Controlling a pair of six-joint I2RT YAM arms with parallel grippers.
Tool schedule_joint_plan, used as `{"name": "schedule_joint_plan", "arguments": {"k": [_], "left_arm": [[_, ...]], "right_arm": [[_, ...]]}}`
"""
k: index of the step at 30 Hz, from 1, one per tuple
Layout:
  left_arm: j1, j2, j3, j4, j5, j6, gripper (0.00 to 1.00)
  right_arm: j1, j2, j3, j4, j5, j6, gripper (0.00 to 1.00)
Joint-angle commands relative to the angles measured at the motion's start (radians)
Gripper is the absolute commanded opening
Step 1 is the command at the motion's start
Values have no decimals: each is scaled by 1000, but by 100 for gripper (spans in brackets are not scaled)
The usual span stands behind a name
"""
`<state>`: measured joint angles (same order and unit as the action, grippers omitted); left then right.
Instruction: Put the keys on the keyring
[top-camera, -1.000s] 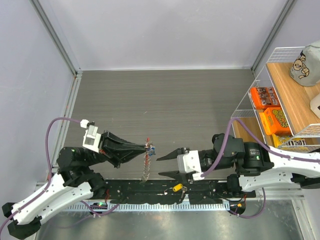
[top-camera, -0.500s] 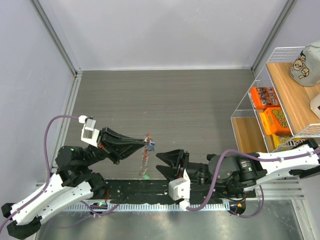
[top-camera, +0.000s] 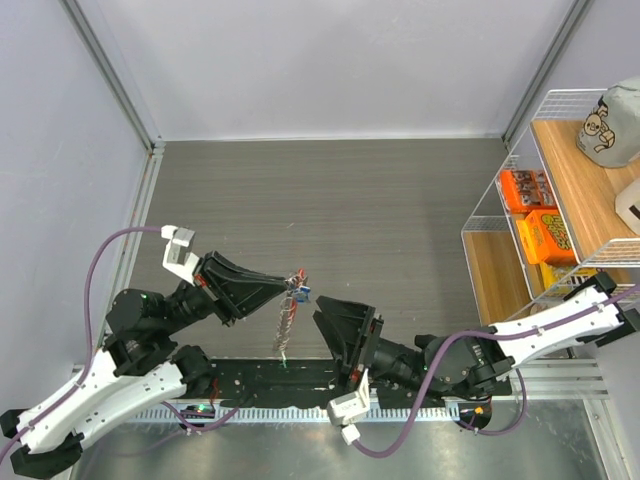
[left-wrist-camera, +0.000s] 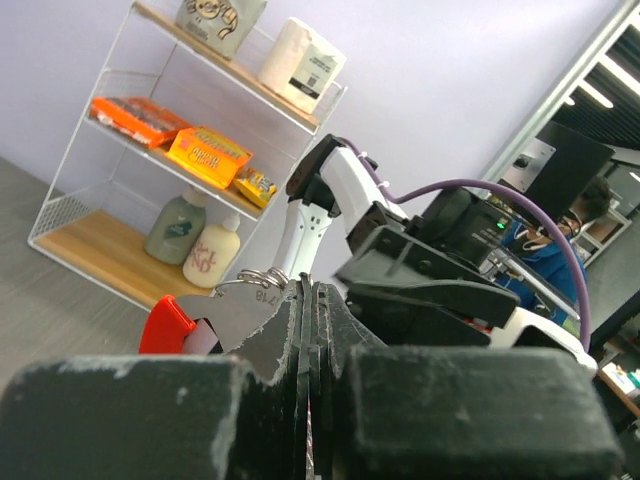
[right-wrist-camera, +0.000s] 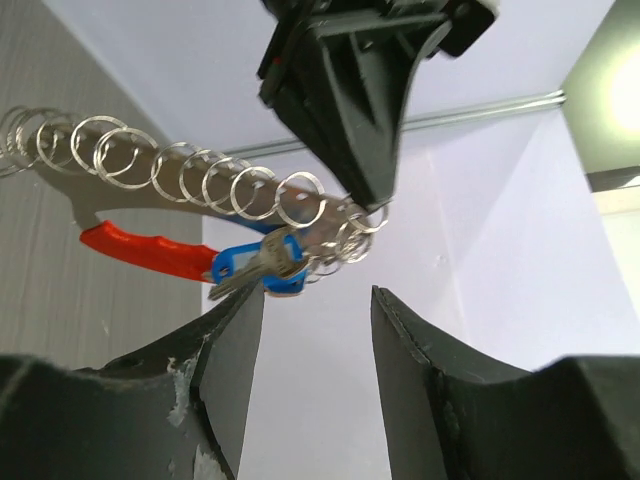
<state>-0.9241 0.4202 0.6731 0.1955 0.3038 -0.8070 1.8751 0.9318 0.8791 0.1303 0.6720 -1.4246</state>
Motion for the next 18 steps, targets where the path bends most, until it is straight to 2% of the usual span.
{"name": "schedule_joint_plan", "arguments": {"k": [1,6,18], "left_arm": [[2,-24,49,-67,-77,-67,0],[2,-27,45,-97,-107,-95,0],[2,-37,48,-130,-108,-112,0]], "right_arm": [[81,13,-11,198,83,-207,53],[133,44,-8,213,106,-264,53],[127,64,-35,233,98,-362,53]]}}
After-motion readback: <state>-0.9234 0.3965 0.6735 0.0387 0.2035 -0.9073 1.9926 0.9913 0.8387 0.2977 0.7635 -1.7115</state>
